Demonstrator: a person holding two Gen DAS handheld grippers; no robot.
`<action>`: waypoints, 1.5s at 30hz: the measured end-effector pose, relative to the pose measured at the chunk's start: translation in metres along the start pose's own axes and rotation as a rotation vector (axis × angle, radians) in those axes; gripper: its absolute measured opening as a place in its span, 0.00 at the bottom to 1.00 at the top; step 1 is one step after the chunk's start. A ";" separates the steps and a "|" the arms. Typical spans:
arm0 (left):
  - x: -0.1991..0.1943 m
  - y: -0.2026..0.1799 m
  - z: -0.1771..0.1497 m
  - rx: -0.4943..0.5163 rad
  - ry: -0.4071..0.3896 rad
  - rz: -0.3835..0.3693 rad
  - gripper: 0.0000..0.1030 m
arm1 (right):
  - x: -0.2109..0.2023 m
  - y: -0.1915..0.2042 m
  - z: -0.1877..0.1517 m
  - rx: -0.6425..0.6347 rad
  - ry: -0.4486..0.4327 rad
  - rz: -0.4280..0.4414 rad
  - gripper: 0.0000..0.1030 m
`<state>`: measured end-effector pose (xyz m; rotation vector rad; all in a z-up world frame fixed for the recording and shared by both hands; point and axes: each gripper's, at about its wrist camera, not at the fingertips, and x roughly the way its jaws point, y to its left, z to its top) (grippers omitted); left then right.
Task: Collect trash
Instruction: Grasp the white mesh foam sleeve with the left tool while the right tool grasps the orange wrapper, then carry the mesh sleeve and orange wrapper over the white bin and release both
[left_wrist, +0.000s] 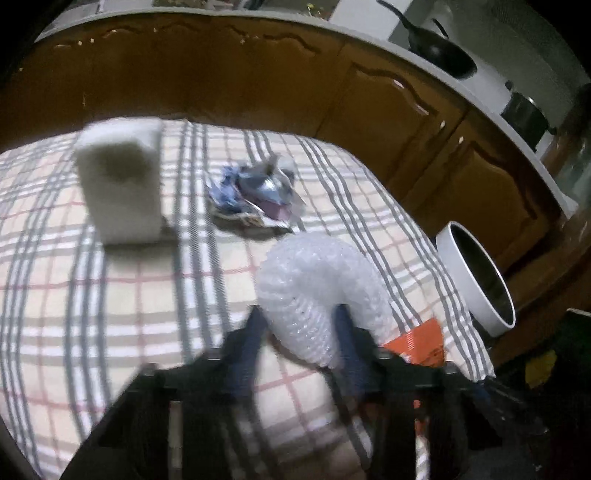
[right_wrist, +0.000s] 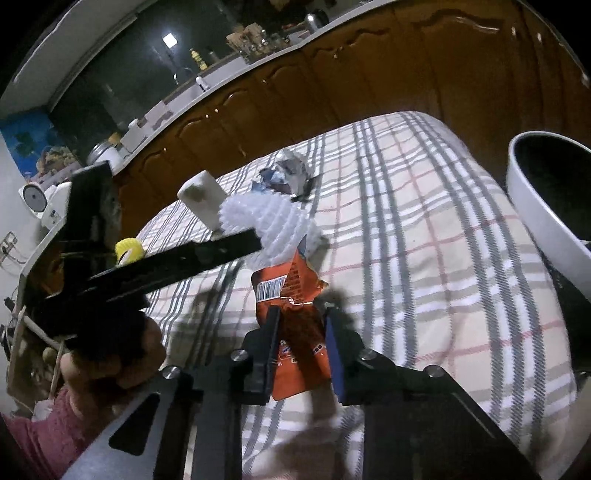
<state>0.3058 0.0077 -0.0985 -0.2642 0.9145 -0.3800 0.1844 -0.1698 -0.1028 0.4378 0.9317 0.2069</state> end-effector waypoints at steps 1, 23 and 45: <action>0.004 -0.001 0.000 0.004 0.004 -0.001 0.18 | -0.003 -0.004 0.000 0.010 -0.007 -0.005 0.22; -0.027 -0.074 -0.005 0.164 -0.043 -0.108 0.11 | -0.092 -0.076 0.008 0.148 -0.208 -0.136 0.02; -0.024 -0.109 -0.007 0.216 -0.030 -0.130 0.11 | -0.126 -0.088 0.020 0.131 -0.282 -0.173 0.02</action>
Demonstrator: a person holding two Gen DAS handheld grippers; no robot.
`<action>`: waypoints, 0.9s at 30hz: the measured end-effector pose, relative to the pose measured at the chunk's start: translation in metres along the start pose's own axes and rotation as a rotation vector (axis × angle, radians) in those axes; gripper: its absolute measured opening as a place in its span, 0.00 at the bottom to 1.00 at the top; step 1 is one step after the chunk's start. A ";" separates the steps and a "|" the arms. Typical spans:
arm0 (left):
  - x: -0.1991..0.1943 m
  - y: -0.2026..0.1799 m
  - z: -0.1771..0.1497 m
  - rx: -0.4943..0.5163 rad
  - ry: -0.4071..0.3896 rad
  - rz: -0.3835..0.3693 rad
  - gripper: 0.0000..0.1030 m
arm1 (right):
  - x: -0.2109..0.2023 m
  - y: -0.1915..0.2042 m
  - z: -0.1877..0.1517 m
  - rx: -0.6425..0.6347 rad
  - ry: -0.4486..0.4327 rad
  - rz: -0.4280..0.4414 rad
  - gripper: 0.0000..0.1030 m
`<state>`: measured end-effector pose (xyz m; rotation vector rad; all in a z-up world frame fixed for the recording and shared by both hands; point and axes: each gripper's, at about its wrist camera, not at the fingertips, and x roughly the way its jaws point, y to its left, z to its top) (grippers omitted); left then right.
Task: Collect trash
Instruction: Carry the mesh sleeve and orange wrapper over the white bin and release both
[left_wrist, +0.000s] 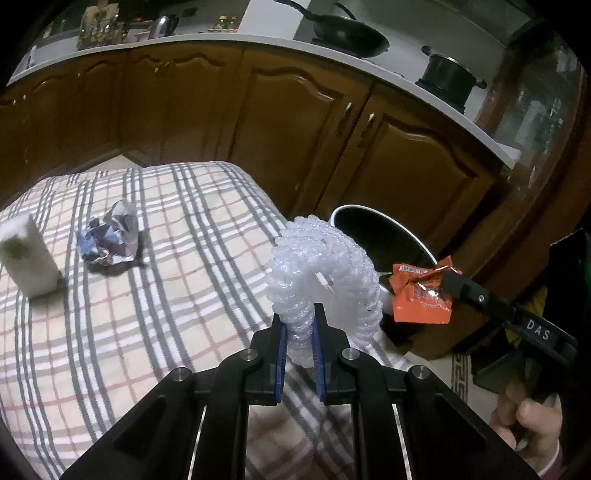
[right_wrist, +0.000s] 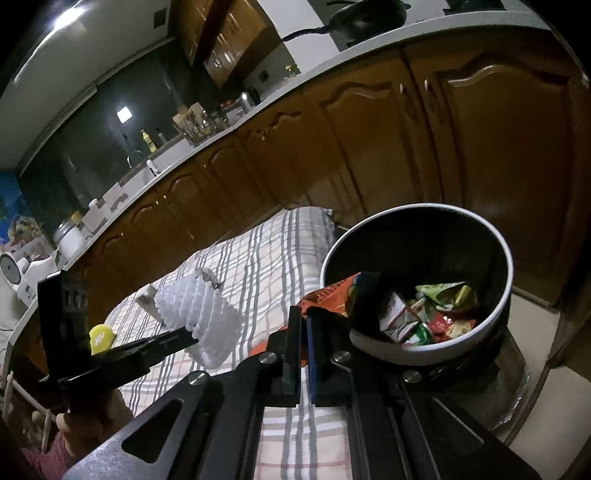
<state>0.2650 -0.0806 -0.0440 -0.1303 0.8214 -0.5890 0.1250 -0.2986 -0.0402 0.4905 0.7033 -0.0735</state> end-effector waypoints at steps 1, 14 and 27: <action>0.001 -0.002 0.001 0.005 0.001 -0.002 0.11 | -0.001 -0.002 0.001 0.002 -0.004 -0.005 0.02; 0.030 -0.042 0.026 0.088 0.020 -0.028 0.11 | -0.007 -0.042 0.022 0.030 -0.028 -0.067 0.02; 0.075 -0.074 0.052 0.136 0.071 -0.029 0.11 | 0.007 -0.077 0.035 0.054 0.006 -0.092 0.02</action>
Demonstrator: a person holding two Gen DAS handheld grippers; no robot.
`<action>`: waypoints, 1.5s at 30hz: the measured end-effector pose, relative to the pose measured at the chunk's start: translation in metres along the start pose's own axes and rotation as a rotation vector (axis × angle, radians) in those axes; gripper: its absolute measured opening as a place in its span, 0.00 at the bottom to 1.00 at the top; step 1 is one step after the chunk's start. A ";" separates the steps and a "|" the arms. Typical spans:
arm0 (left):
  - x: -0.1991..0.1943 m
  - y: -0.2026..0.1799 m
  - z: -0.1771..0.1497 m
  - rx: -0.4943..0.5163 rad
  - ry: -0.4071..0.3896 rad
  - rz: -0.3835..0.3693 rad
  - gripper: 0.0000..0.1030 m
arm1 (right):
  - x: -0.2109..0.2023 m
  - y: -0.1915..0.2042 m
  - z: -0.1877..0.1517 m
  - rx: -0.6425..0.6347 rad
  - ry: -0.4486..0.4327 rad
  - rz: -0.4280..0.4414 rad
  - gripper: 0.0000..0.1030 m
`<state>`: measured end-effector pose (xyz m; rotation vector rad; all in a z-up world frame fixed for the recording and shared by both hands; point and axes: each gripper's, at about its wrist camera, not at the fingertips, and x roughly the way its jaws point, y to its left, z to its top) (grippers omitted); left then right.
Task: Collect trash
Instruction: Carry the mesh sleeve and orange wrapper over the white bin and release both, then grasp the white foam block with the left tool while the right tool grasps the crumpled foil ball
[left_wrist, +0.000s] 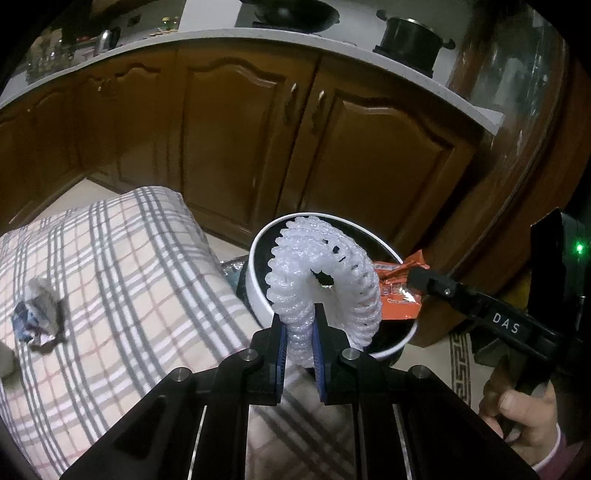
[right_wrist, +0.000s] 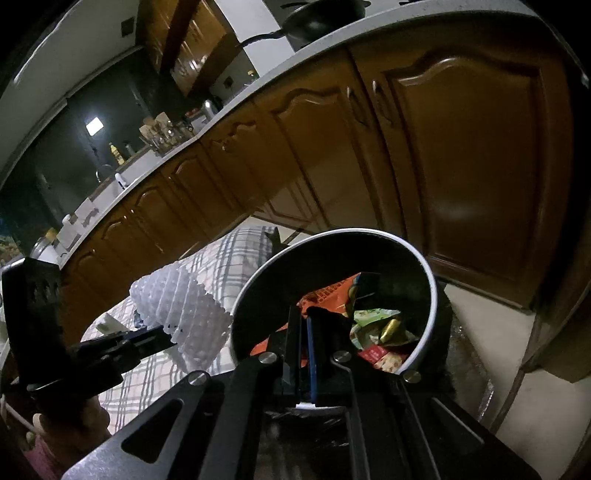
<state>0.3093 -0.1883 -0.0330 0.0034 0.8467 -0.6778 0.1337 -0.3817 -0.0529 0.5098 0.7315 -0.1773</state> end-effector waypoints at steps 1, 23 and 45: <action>0.003 -0.001 0.002 0.002 0.004 0.000 0.11 | 0.002 -0.002 0.001 0.002 0.003 -0.002 0.02; 0.062 -0.011 0.021 0.012 0.091 0.019 0.39 | 0.030 -0.037 0.018 0.083 0.074 0.001 0.38; -0.058 0.070 -0.081 -0.220 -0.045 0.136 0.57 | 0.013 0.047 -0.031 0.032 0.022 0.096 0.89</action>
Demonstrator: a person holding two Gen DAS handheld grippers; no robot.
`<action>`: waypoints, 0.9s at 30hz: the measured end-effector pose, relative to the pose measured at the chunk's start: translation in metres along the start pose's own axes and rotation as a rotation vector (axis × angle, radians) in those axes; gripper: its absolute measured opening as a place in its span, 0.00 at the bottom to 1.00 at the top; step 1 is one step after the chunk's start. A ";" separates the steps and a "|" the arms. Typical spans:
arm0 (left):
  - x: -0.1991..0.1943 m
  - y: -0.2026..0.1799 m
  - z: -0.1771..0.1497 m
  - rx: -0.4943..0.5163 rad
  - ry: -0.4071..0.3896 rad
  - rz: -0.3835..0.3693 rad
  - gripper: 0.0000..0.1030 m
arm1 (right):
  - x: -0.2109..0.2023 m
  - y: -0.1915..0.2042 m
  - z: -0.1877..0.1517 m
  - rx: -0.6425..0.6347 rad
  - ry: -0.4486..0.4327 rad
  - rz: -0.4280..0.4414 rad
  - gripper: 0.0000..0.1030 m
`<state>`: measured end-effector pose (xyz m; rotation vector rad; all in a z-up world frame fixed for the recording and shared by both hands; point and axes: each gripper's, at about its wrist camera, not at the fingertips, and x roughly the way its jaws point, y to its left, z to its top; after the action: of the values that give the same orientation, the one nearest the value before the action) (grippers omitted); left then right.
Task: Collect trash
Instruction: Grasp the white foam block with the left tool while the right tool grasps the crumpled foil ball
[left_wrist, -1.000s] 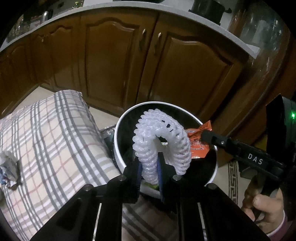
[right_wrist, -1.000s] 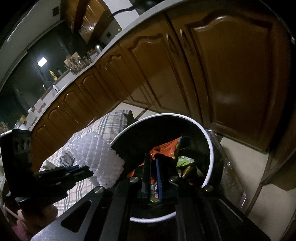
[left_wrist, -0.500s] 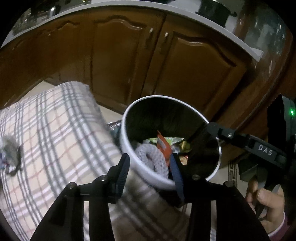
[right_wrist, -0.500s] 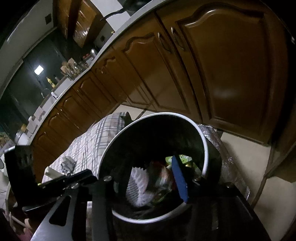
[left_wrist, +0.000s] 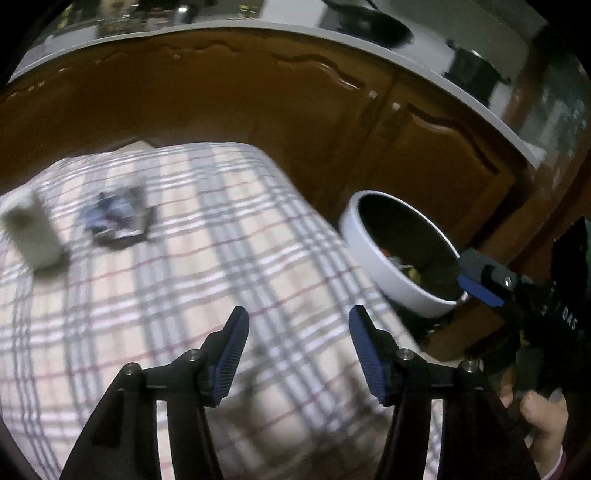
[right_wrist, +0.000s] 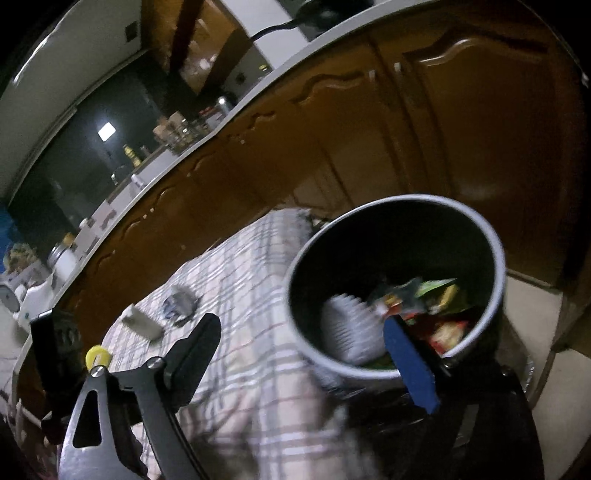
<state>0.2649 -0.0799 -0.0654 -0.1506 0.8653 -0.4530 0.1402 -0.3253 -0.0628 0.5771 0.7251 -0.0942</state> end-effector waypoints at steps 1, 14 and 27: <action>-0.007 0.007 -0.003 -0.017 -0.009 0.010 0.60 | 0.004 0.009 -0.004 -0.012 0.008 0.008 0.90; -0.076 0.079 -0.032 -0.147 -0.086 0.136 0.76 | 0.051 0.083 -0.036 -0.089 0.123 0.053 0.99; -0.085 0.115 -0.031 -0.192 -0.124 0.236 0.78 | 0.078 0.129 -0.047 -0.185 0.135 0.061 0.99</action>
<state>0.2310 0.0618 -0.0614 -0.2476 0.7920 -0.1372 0.2063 -0.1836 -0.0818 0.4312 0.8372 0.0682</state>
